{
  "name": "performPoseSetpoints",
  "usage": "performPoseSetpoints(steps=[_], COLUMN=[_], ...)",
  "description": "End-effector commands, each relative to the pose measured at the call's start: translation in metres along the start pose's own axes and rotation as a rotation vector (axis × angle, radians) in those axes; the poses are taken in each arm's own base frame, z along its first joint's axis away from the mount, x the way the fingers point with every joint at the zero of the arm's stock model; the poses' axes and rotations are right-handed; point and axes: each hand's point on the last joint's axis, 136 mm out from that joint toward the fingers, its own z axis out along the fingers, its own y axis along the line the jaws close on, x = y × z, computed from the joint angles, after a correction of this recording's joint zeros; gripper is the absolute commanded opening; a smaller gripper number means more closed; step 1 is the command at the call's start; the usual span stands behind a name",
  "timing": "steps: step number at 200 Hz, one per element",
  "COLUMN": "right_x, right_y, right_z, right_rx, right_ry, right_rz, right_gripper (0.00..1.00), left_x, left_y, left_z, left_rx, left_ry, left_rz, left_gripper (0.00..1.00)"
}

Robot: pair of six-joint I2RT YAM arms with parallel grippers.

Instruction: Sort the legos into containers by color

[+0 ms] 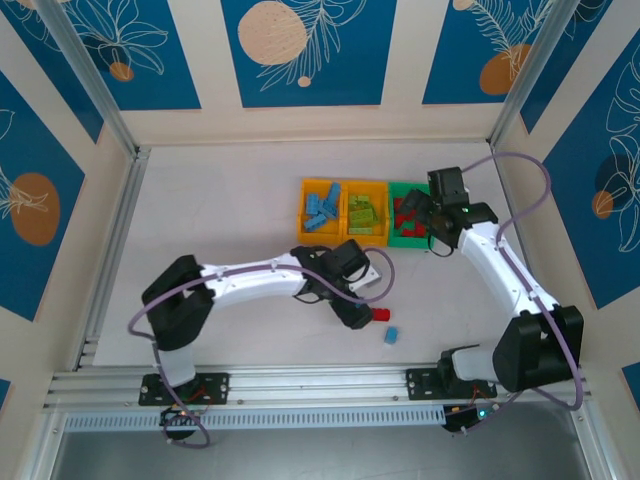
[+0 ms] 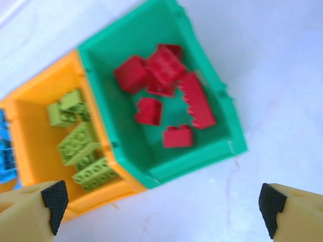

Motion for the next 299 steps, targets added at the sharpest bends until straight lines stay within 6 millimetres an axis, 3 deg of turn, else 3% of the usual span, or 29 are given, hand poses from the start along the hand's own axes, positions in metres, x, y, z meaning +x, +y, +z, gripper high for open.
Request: performPoseSetpoints(steps=[1,35,85,107,176,219,252,299], right_x=[0.015,0.011,0.01,0.011,0.013,0.012,0.013,0.015], right_y=[-0.014,-0.016,-0.014,-0.017,-0.018,-0.015,-0.016,-0.018], right_z=[0.0,0.002,0.003,0.001,0.0,0.0,0.0,0.001], right_rx=[-0.003,-0.006,-0.006,0.003,-0.004,-0.013,-0.007,-0.003], right_ry=[0.052,0.052,0.056,0.058,0.056,0.057,0.064,0.069], right_rz=[0.046,0.067,0.067,0.066,0.074,0.078,0.07,0.069], right_gripper=[0.99,0.99,1.0,0.99,1.0,1.0,1.0,1.0], left_x=[-0.004,-0.002,0.008,0.01,0.039,0.036,0.022,0.02], left_y=[0.012,0.01,0.018,0.025,0.063,0.038,0.02,0.021], left_z=[-0.002,0.028,0.053,0.052,0.027,0.03,0.028,0.032], left_rx=[-0.068,-0.039,-0.061,-0.089,-0.155,0.027,0.132,0.122], left_ry=[0.04,0.127,0.231,0.234,0.216,0.172,0.071,0.05], left_rz=[-0.032,0.002,-0.008,-0.011,-0.022,0.022,0.114,0.246], left_gripper=[1.0,1.0,0.94,0.88,0.85,0.72,0.72,0.71])
